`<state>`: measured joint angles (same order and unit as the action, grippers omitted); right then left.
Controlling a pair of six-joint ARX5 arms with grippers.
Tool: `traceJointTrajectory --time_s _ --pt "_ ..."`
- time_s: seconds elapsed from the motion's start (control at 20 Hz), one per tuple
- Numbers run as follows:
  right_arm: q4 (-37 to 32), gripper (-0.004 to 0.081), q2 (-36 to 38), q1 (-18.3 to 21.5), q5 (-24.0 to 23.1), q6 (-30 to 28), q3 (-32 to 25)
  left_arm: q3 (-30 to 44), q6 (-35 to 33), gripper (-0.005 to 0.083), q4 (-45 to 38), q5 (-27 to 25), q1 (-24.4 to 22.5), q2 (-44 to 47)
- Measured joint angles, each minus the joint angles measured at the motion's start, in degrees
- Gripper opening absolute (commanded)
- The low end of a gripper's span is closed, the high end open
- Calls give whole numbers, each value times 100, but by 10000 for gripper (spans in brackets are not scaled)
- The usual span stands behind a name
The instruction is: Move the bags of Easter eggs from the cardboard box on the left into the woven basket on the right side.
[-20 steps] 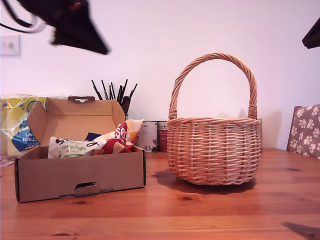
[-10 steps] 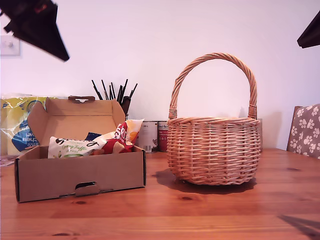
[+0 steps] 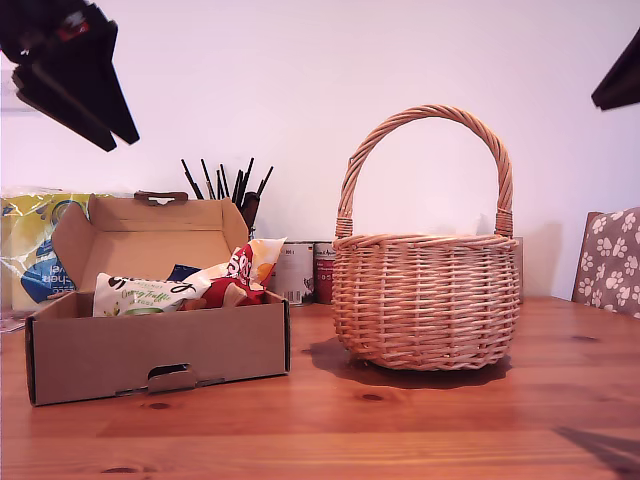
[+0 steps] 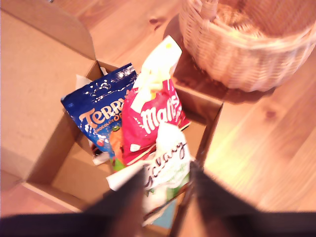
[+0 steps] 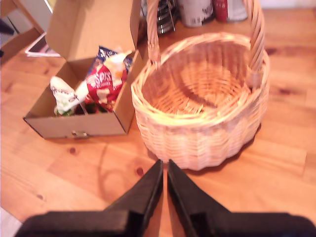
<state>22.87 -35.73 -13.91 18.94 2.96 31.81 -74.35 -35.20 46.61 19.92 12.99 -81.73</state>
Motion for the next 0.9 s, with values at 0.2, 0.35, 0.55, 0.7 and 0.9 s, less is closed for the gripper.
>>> traceJointTrajectory --time_s 0.2,0.35,0.55,0.7,0.9 --pt "103 -11 -122 0 0 0 0 -2 -654 781 -76 -74 0 -428" --pt "122 -11 -195 0 0 0 0 -2 -1156 781 -409 -120 0 -1082" --pt "122 -11 -203 0 0 0 0 -2 -1346 781 -522 -247 0 -1633" --pt "122 -11 -203 0 -2 0 0 -2 -1423 780 -551 -313 0 -2037" --pt "122 -11 -203 0 0 0 0 -2 -1429 780 -570 -317 0 -2476"
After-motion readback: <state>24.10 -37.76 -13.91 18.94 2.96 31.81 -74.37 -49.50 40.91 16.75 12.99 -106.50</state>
